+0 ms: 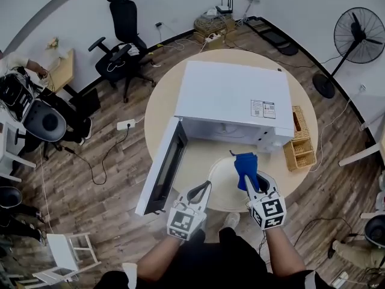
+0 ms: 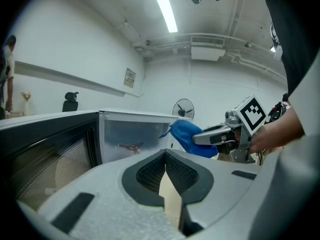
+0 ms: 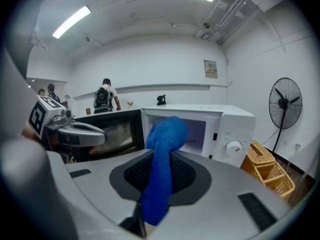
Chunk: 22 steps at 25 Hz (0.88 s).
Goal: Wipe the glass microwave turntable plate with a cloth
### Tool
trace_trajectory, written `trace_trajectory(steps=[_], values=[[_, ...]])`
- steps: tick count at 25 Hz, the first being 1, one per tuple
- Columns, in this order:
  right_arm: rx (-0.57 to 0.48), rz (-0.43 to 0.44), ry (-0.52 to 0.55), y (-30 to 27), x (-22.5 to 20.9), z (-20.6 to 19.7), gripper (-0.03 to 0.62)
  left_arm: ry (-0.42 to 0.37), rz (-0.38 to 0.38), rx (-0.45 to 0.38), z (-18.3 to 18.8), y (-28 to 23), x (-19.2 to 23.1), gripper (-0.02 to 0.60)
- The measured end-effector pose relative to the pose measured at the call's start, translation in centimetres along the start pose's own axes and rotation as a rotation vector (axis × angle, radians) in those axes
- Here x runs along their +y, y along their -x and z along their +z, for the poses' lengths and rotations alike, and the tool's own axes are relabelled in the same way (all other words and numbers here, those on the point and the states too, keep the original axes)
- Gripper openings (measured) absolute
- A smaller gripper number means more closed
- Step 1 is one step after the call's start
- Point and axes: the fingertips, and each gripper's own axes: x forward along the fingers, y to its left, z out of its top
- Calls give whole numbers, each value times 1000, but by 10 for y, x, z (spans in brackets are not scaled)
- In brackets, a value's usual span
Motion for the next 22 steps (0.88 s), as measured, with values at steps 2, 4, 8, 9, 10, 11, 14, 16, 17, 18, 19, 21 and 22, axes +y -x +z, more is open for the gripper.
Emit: trace_trajectory(steps=[2, 4, 8, 9, 10, 11, 14, 16, 17, 18, 19, 21, 22], values=[[68, 4, -11, -10, 0, -15, 67, 5, 18, 21, -10, 3, 5, 5], [119, 9, -19, -19, 0, -29, 67, 12, 38, 37, -19, 7, 11, 6], [209, -2, 6, -35, -2, -55, 67, 38, 87, 58, -33, 15, 20, 5], [227, 0, 10, -39, -2, -61, 67, 47, 99, 61, -35, 17, 22, 6], [242, 4, 12, -43, -1, -66, 67, 55, 111, 63, -37, 19, 23, 5], [256, 11, 13, -48, 1, -70, 67, 65, 121, 65, -40, 21, 24, 5], [292, 40, 21, -62, 10, -83, 67, 95, 145, 74, -48, 26, 27, 6], [317, 66, 34, -71, 19, -89, 67, 111, 159, 78, -51, 30, 30, 5], [326, 80, 39, -76, 23, -92, 67, 116, 168, 79, -52, 32, 31, 6], [334, 95, 43, -80, 28, -94, 67, 120, 176, 81, -54, 34, 33, 6], [343, 108, 47, -85, 32, -97, 67, 123, 185, 83, -56, 35, 35, 6], [367, 126, 62, -94, 40, -102, 67, 128, 200, 88, -59, 39, 39, 5], [381, 131, 73, -97, 44, -105, 67, 130, 206, 90, -60, 40, 40, 5]])
